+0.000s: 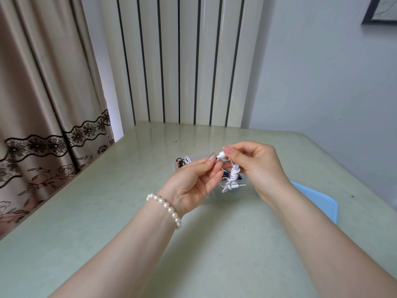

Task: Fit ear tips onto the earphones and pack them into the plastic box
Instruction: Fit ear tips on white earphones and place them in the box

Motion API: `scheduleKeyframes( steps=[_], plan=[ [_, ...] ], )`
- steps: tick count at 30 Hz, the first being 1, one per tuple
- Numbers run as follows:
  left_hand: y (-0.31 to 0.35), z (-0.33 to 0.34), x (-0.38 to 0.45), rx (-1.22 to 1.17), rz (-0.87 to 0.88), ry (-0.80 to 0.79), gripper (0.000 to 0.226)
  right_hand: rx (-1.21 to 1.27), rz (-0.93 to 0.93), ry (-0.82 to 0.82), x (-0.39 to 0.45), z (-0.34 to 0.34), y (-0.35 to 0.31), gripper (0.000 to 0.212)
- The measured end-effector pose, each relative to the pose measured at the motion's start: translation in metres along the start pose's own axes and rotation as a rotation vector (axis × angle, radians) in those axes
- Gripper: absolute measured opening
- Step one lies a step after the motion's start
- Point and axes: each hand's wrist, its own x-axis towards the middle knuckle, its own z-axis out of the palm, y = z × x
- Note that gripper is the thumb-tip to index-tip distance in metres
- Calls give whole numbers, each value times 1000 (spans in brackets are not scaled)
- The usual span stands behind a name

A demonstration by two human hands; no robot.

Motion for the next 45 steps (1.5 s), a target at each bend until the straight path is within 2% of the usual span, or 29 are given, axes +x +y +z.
scheduleKeyframes(
  steps=[4, 6, 16, 23, 27, 32, 41, 45],
  plan=[
    [0, 0, 1, 7, 22, 30, 13, -12, -18, 30, 0, 0, 3, 8],
    [-1, 0, 2, 18, 25, 30, 9, -16, -24, 52, -2, 0, 6, 10],
    [-4, 1, 2, 69, 29, 26, 11, -118, -134, 91, -7, 2, 6, 20],
    [-5, 2, 1, 69, 37, 31, 11, -182, -179, 125, -9, 3, 7, 18],
    [-6, 3, 1, 63, 53, 45, 12, -229, -188, 144, -7, 2, 12, 26],
    [-8, 6, -2, 89, 61, 45, 23, -266, -187, 181, -5, -1, 16, 30],
    [-11, 9, -3, 72, 64, 23, 17, -300, -194, 238, -3, -3, 18, 33],
    [-11, 11, -3, 34, 61, -4, 14, -359, -273, 273, -5, -1, 20, 32]
  ],
)
